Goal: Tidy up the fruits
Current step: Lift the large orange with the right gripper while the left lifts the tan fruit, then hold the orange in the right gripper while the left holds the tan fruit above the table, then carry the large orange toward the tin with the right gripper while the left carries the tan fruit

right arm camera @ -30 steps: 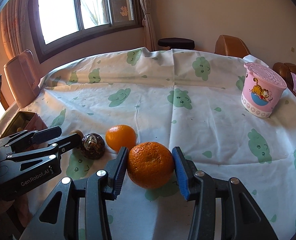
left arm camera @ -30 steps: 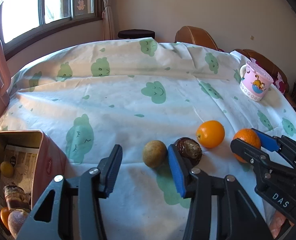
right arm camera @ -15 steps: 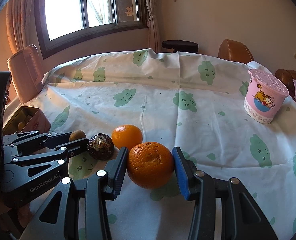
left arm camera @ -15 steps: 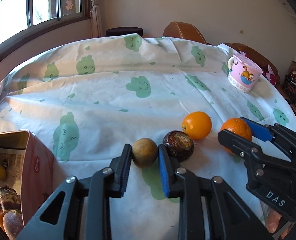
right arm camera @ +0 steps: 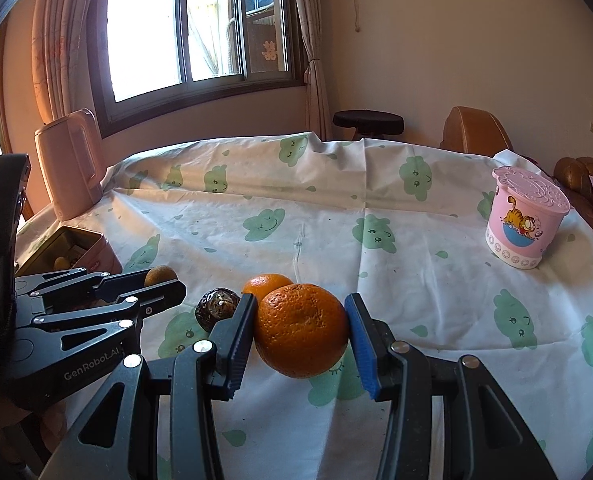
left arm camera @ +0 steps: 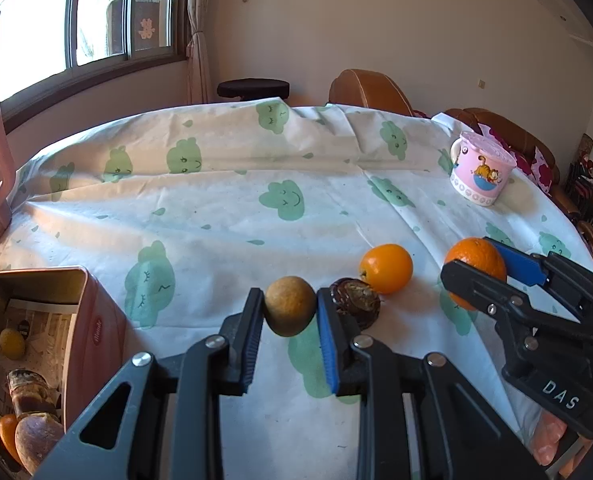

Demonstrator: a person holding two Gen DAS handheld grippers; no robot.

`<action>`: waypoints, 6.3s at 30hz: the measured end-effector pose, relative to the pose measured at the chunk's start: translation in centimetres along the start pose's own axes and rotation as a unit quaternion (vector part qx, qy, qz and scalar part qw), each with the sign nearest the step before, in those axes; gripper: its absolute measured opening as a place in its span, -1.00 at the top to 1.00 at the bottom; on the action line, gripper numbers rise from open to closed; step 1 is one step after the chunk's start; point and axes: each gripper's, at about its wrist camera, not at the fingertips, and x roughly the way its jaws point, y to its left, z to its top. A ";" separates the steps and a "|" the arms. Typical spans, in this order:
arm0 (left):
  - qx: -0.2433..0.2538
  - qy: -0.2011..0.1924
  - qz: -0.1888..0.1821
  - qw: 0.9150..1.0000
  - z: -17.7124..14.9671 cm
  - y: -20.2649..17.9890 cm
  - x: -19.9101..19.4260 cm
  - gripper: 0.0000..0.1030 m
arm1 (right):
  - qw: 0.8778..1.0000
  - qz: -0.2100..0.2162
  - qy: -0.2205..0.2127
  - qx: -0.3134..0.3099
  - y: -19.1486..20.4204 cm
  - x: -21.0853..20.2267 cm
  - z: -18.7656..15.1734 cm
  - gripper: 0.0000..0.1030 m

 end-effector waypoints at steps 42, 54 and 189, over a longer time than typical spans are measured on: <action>0.007 -0.080 0.036 0.996 -0.4 -0.3 -3.0 0.46 | 0.997 -0.001 -0.081 -0.012 0.4 -3.1 -0.3 0.08; 0.014 -0.103 0.047 0.993 -0.6 -0.7 -3.9 0.46 | 0.995 -0.004 -0.101 -0.015 0.5 -3.9 -0.5 0.08; -0.091 -0.138 0.154 0.974 -10.7 16.9 -15.5 0.46 | 0.969 0.177 -0.075 -0.158 23.5 -2.9 -2.1 0.08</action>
